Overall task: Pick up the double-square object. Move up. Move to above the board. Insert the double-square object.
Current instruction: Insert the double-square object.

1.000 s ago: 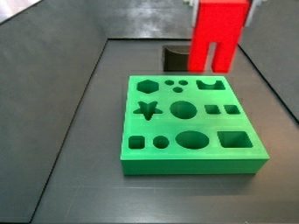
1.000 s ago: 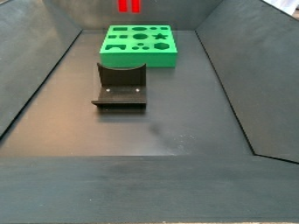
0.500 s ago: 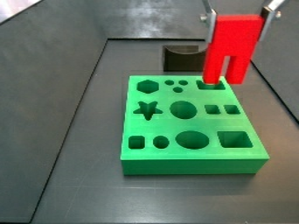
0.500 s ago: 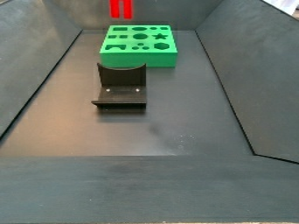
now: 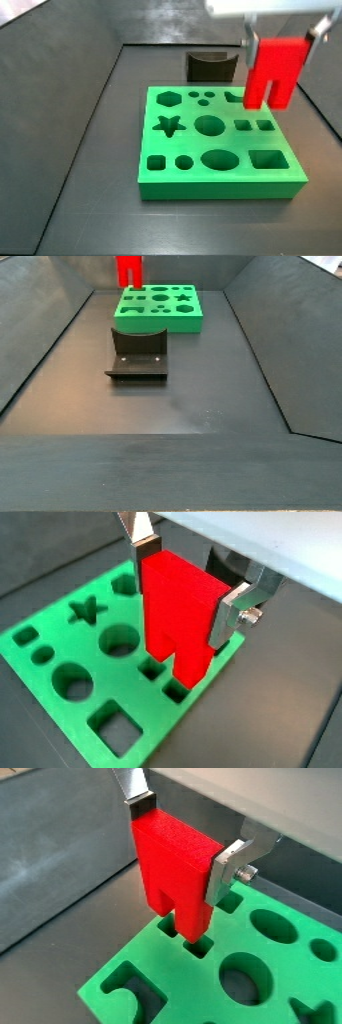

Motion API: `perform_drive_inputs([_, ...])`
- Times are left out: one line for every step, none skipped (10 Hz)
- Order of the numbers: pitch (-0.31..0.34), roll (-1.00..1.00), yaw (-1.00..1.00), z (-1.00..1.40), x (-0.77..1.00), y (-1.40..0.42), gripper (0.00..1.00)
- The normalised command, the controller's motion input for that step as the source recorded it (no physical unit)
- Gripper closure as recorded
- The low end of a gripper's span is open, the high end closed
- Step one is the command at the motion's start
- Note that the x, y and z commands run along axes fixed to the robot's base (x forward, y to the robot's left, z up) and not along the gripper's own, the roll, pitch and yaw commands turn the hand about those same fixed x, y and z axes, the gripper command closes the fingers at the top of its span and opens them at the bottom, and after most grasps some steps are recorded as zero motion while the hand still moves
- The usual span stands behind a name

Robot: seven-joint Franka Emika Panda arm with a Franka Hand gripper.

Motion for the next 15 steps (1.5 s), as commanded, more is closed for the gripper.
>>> perform_drive_inputs([-0.064, 0.21, 0.64, -0.67, 0.09, -0.17, 1.00])
perform_drive_inputs([-0.034, 0.31, 0.81, -0.64, -0.02, -0.04, 1.00])
perform_drive_inputs([-0.141, 0.33, 0.64, -0.45, -0.30, -0.23, 1.00])
perform_drive_inputs([0.000, 0.01, 0.00, 0.00, 0.00, 0.00, 1.00])
perform_drive_inputs([0.000, 0.00, 0.04, -0.05, -0.03, 0.05, 1.00])
perform_drive_inputs([0.000, 0.00, -0.01, -0.07, -0.18, 0.05, 1.00])
perform_drive_inputs([0.000, 0.00, 0.00, 0.00, -0.03, 0.05, 1.00])
perform_drive_inputs([-0.011, 0.04, -0.20, -0.19, -0.31, 0.00, 1.00])
perform_drive_inputs([-0.066, 0.08, -0.32, -0.31, -0.37, -0.01, 1.00])
perform_drive_inputs([-0.114, 0.06, -0.53, -0.51, -0.20, -0.25, 1.00])
perform_drive_inputs([-0.126, 0.08, -0.61, -0.58, -0.11, -0.28, 1.00])
perform_drive_inputs([-0.114, 0.14, -0.54, -0.76, 0.00, -0.29, 1.00])
perform_drive_inputs([-0.046, 0.22, -0.46, -0.91, 0.10, -0.29, 1.00])
perform_drive_inputs([-0.043, 0.21, -0.26, -0.92, 0.21, -0.19, 1.00])
perform_drive_inputs([-0.119, -0.04, -0.01, 0.00, -0.18, 0.05, 1.00])
